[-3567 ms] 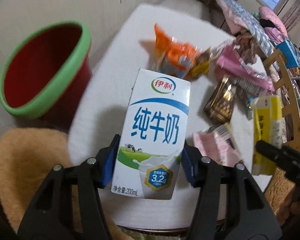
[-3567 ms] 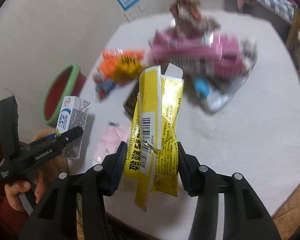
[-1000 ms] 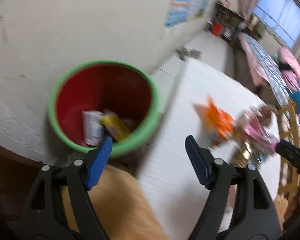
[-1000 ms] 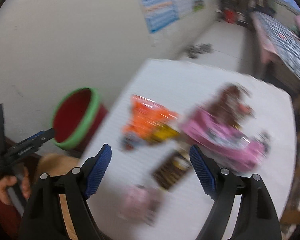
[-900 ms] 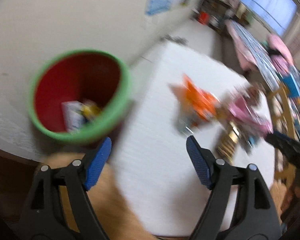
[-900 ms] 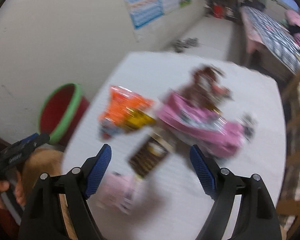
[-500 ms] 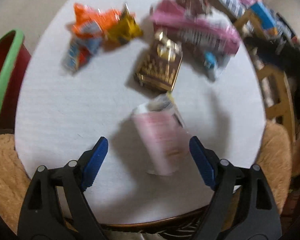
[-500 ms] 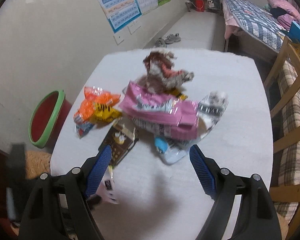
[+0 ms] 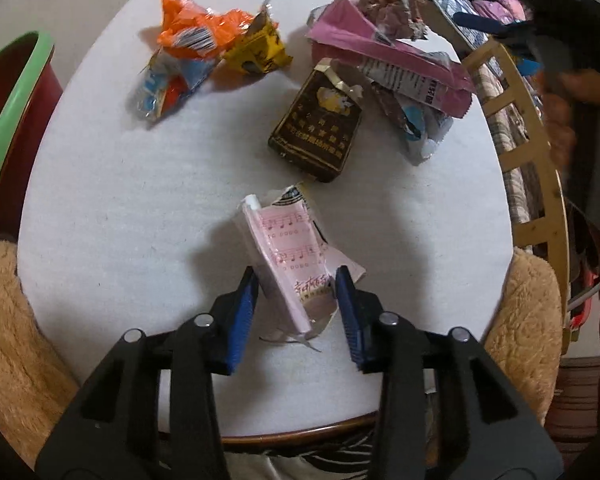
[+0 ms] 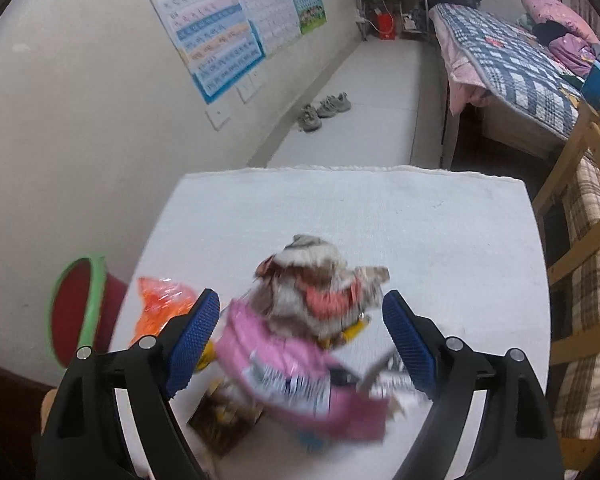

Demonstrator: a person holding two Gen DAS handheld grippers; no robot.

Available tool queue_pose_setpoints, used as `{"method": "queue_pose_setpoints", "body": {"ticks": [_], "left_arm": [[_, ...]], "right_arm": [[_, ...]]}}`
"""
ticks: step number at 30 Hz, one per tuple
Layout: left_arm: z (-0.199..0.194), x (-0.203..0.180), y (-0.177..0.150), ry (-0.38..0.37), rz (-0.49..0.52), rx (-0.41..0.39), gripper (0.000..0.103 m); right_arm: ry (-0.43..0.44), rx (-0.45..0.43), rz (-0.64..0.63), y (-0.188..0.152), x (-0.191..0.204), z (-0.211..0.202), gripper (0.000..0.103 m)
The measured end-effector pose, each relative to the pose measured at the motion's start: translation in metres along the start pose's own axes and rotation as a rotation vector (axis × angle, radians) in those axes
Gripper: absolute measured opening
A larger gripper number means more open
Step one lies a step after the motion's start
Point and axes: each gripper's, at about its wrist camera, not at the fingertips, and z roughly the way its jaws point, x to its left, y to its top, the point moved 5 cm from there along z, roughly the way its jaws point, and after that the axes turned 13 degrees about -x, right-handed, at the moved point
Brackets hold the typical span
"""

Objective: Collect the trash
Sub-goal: 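Grasp the pink paper carton with the left tool while the right tool grasps crumpled paper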

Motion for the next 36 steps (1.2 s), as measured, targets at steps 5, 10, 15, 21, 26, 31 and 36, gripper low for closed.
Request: {"method": "queue_pose_setpoints", "body": {"ticks": [5,10,15,21,26,31,36], "left_arm": [[-0.006,0.011,-0.003,0.001,-0.041,-0.009,0.062],[-0.011,0.015,-0.001,-0.039,-0.08,-0.023,0.069],[0.003,0.008,-0.007,-0.05,-0.068,0.014,0.069],[0.013,0.0,-0.014,-0.058,-0.047,0.04,0.052],[0.006,-0.003,-0.011,-0.052,-0.023,0.016,0.028],[-0.015,0.001,0.004,0.0,0.019,-0.074,0.025],[-0.034,0.005,0.02,0.025,0.03,-0.149,0.025]], "right_arm": [[-0.014,0.087,-0.032,-0.01,-0.002,0.032,0.049],[0.052,-0.01,-0.03,-0.003,0.004,-0.006,0.042],[0.108,-0.11,-0.061,-0.001,0.015,-0.067,0.043],[0.12,-0.155,-0.069,-0.021,0.027,-0.107,0.043],[0.136,-0.133,-0.033,-0.04,0.034,-0.113,0.043],[0.153,-0.124,-0.034,-0.051,0.044,-0.119,0.043],[0.165,-0.117,-0.032,-0.055,0.049,-0.121,0.043]]}}
